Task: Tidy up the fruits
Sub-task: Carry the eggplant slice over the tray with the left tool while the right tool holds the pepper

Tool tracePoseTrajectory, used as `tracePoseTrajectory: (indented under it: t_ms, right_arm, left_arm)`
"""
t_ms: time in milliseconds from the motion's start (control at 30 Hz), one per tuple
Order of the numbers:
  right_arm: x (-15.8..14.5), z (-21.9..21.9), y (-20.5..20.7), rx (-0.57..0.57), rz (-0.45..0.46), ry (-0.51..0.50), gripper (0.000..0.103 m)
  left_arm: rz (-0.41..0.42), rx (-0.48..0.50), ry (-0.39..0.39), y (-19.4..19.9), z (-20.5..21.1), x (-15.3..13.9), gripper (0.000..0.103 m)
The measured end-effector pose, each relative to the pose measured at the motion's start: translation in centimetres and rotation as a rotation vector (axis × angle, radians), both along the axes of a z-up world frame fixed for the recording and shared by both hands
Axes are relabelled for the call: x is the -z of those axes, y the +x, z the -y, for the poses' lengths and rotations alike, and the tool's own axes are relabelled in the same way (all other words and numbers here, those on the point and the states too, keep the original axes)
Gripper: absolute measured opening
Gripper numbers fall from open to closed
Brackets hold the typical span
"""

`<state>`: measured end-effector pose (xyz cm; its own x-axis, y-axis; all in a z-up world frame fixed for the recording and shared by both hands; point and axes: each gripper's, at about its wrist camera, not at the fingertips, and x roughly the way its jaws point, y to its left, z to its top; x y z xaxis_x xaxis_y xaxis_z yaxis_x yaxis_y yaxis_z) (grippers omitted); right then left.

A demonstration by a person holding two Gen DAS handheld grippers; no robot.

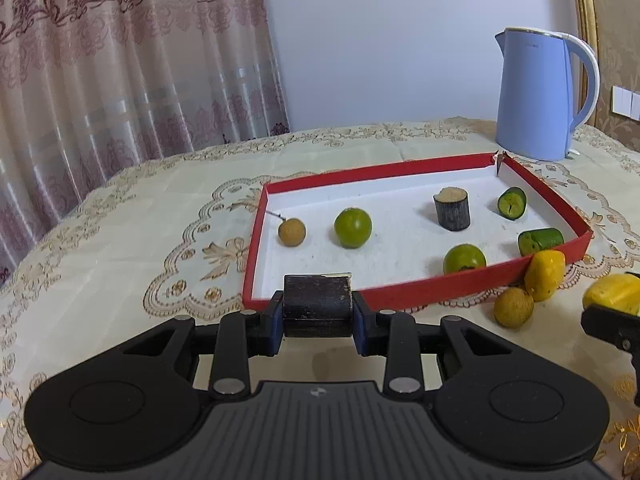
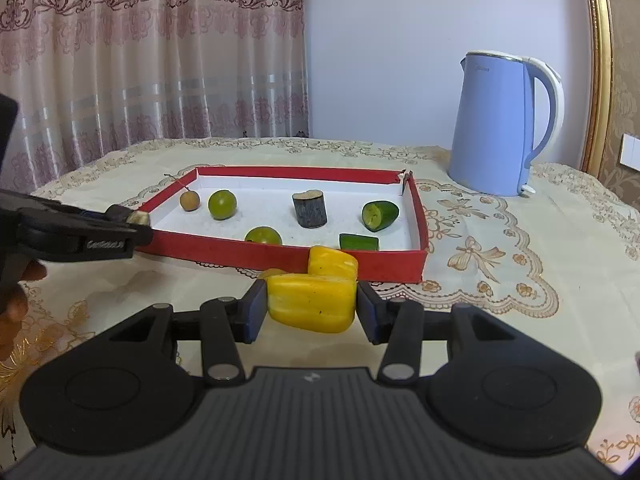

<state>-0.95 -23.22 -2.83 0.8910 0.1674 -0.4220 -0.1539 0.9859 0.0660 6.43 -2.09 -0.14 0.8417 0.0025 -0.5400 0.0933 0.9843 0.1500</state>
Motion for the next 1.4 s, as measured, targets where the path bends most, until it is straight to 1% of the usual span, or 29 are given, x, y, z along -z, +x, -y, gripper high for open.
tracePoseTrajectory:
  t_ms: [200,400,600,967,1133,1400]
  right_arm:
    - [0.1,0.7,-0.2,0.003,0.004,0.015,0.045]
    - [0.2,1.3,-0.3,0.005,0.007,0.027,0.045]
    - [0.4,1.6,-0.3,0.001,0.006,0.039,0.045]
    - [0.6,1.6,-0.3,-0.006,0.001,0.044,0.045]
    - [0.7,1.8,-0.1,-0.005,-0.002,0.045,0.045]
    - [0.9,2.1,0.2,0.0,-0.009,0.049,0.045]
  left_arm:
    - [0.01,-0.001,0.028,1.6,1.0,-0.4,0.032]
    - [0.002,-0.003,0.055,3.7,2.0,-0.4,0.032]
    - [0.006,-0.004,0.097,5.7,3.3,-0.3,0.032]
    - [-0.038,-0.004,0.141,9.7,4.8,0.6,0.032]
    - [-0.012,-0.004,0.177,10.9,5.9,0.6,0.032]
    - [-0.001,0.008,0.19,12.5,7.5,0.4,0.032]
